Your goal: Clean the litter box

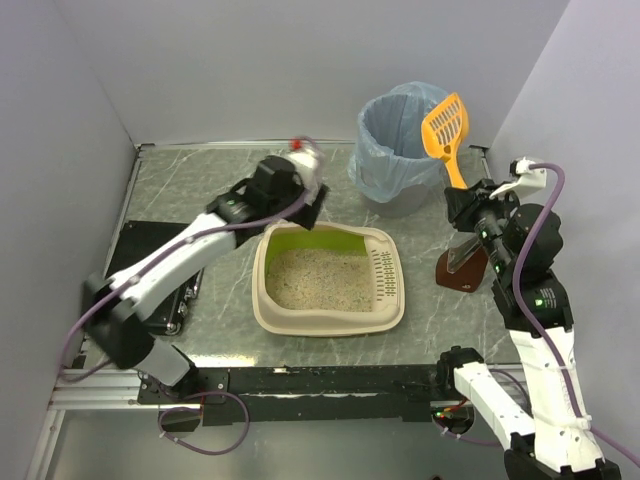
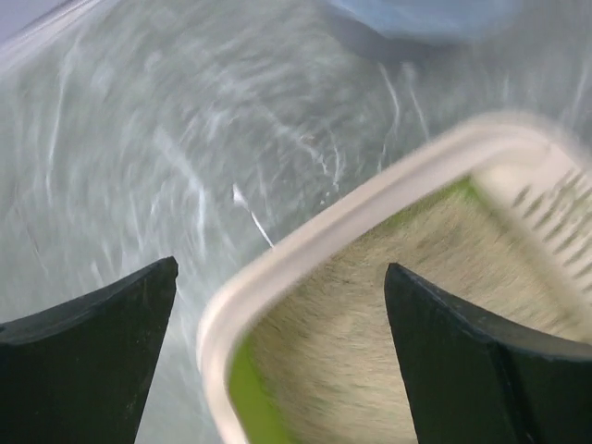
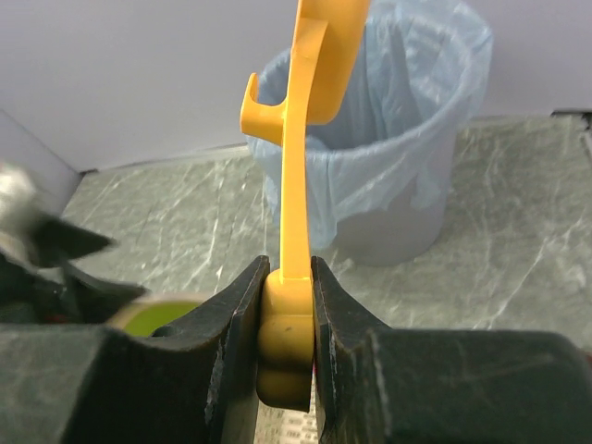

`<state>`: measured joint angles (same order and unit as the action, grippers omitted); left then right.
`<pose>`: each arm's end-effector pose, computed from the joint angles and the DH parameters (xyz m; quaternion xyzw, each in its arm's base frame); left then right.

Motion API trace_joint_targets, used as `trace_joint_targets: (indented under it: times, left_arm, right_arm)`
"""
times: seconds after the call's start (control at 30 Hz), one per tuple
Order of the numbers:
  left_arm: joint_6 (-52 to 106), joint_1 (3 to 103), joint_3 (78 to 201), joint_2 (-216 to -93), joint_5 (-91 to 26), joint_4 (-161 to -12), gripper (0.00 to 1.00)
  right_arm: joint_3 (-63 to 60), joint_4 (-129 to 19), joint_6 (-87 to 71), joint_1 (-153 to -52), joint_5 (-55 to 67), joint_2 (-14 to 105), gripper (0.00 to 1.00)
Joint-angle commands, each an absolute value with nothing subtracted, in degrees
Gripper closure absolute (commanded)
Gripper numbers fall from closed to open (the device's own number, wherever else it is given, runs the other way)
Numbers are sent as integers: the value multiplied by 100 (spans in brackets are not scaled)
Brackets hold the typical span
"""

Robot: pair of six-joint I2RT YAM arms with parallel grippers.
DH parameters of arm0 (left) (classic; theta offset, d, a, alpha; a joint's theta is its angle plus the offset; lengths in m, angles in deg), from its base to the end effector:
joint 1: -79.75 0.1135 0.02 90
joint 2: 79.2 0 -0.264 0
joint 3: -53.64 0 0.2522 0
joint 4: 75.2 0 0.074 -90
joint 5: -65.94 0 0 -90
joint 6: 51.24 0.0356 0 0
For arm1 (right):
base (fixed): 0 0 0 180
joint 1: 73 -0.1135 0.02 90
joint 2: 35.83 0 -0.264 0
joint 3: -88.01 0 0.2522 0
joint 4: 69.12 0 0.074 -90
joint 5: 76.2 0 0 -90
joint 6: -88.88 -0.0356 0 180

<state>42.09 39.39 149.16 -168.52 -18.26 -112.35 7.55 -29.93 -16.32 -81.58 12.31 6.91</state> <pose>0.2777 -0.2313 0.3484 0.3002 0.8159 -0.1145 0.4807 0.1335 0.0211 0.4442 0.0323 0.7154 0.1529 0.6810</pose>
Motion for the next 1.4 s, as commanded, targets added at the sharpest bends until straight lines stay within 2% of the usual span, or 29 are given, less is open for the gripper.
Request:
trace_joint_targets:
  times: [0.0, 0.07, 0.2, 0.3, 0.5, 0.53, 0.57, 0.6, 0.63, 0.7, 0.73, 0.8, 0.83, 0.87, 1.0, 1.03, 1.17, 1.2, 1.23, 1.3, 1.37]
  left_arm:
    - [-179, 3853, 14538, -15673, 561, -12443, 3]
    - [-1207, 3678, 14160, -15181, 574, -13253, 3]
    - [-2152, 3142, 13343, -14627, 363, -13940, 3]
    - [-2706, 3027, 13183, -14661, 310, -14327, 3]
    - [-2928, 3079, 12743, -15179, 758, -13906, 3]
    - [-2875, 3114, 12743, -15415, 802, -13897, 9]
    - [-2866, 3158, 12839, -15547, 854, -14027, 22]
    - [-2779, 3176, 12901, -15801, 907, -14028, 30]
    - [-2604, 3176, 12953, -15899, 960, -14029, 48]
    - [-2401, 3193, 13059, -16092, 1232, -13811, 65]
    - [-2113, 3220, 13086, -16155, 1268, -13704, 77]
    - [-1743, 3342, 13191, -16304, 1294, -13258, 88]
    - [-1184, 3387, 13217, -16357, 1312, -13072, 97]
    - [-847, 3413, 13235, -16401, 1381, -12818, 99]
    - [1498, 3658, 12928, -16402, 1287, -11158, 99]
    - [2442, 3720, 12771, -16358, 1103, -10345, 99]
    - [5005, 3975, 12357, -16006, -705, -8740, 99]
    - [5758, 4098, 12356, -15988, -1127, -8694, 98]
    - [6078, 4169, 12556, -16040, -2089, -8763, 97]
    - [6894, 4379, 13022, -16433, -2868, -9762, 94]
    - [7066, 4555, 13743, -16830, -3380, -10116, 95]
  right_arm:
    - [1069, -3444, -1974, -8152, 1020, 469, 100]
    - [1228, -3593, -2045, -8144, 950, 451, 100]
    - [1448, -3734, -2107, -8144, 845, 634, 100]
    - [1553, -3751, -2081, -8144, 739, 670, 100]
    - [1729, -3690, -2037, -8144, 844, 521, 100]
    - [1721, -3638, -2037, -8135, 949, 521, 100]
    - [1712, -3629, -2028, -8144, 958, 512, 100]
    - [1712, -3620, -2019, -8135, 976, 521, 100]
    - [1712, -3646, -2019, -8144, 967, 521, 100]
    - [1703, -3646, -2019, -8144, 923, 574, 100]
    - [1677, -3620, -2010, -8135, 897, 617, 100]
    - [1624, -3541, -2010, -8135, 879, 705, 100]
    - [1606, -3506, -2002, -8135, 888, 732, 100]
    - [1598, -3462, -1993, -8144, 914, 767, 100]
    - [1580, -3330, -1949, -8144, 923, 846, 100]
    - [1571, -3286, -1931, -8135, 923, 846, 100]
    - [1554, -3119, -1914, -8144, 941, 820, 100]
    - [1536, -3014, -1896, -8144, 915, 811, 100]
    - [1519, -2970, -1905, -8144, 914, 794, 100]
    - [1466, -2821, -1852, -8144, 906, 750, 100]
    - [1378, -2592, -1817, -8144, 923, 689, 100]
